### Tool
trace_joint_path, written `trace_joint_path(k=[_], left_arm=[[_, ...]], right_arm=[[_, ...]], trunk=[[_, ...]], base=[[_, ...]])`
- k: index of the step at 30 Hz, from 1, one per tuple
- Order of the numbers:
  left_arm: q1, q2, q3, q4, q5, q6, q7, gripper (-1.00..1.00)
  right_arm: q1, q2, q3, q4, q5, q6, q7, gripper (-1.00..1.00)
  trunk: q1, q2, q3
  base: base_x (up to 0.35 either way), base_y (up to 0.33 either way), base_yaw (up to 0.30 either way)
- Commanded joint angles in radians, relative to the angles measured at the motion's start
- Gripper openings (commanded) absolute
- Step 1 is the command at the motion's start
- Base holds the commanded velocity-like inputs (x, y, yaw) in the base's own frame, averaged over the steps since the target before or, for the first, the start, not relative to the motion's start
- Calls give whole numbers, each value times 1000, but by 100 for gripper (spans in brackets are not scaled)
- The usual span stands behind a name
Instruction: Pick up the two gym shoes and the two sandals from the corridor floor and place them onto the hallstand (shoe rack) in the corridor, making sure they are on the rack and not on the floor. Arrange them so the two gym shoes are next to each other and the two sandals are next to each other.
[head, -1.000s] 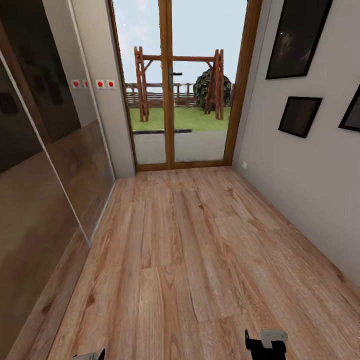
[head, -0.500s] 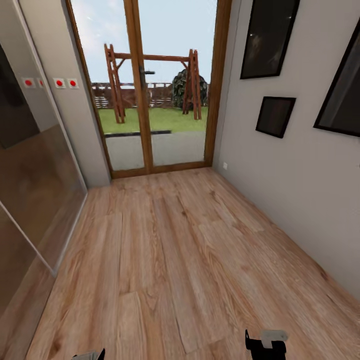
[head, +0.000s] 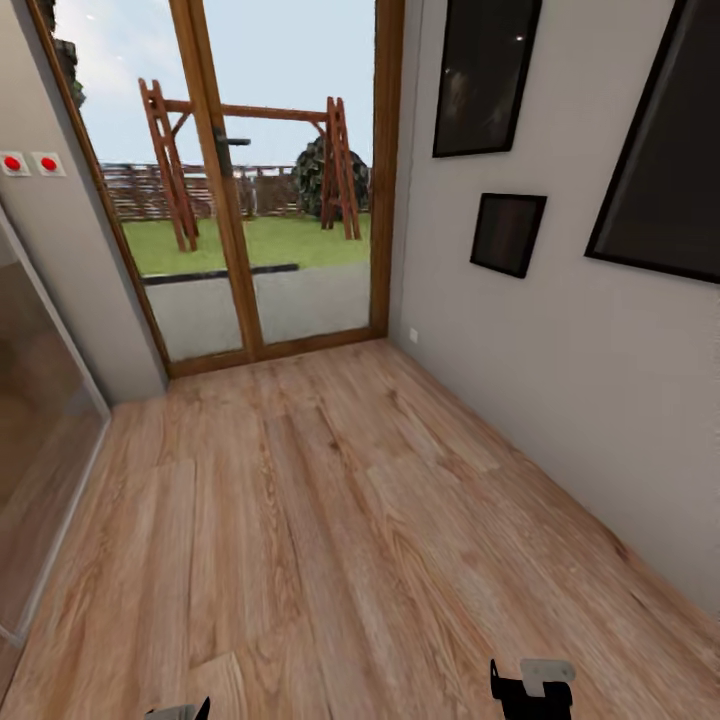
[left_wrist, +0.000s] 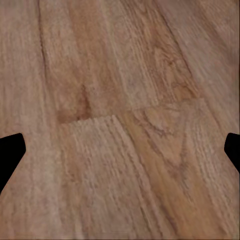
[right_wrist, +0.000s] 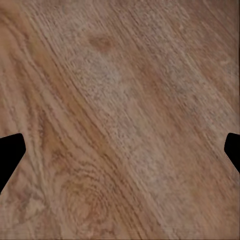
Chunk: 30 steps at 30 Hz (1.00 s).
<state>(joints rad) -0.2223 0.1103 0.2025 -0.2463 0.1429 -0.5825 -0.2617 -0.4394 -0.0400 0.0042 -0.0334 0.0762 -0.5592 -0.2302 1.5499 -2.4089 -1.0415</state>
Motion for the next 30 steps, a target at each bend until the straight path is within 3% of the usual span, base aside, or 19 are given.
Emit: trace_joint_path(k=[1, 25, 30], left_arm=[[0, 0, 1, 1, 10, 0, -10, 100], [0, 0, 1, 1, 10, -2, -10, 100], [0, 1, 1, 1, 10, -2, -10, 100]], right_arm=[[-1, 0, 0, 1, 8, -1, -8, 100], [-1, 0, 0, 1, 8, -2, -8, 100], [-1, 0, 0, 1, 8, -2, -8, 100]], trunk=[[0, 0, -1], [0, 0, -1], [0, 0, -1]], base=[[331, 116, -261], [267, 216, -261], [114, 92, -261]])
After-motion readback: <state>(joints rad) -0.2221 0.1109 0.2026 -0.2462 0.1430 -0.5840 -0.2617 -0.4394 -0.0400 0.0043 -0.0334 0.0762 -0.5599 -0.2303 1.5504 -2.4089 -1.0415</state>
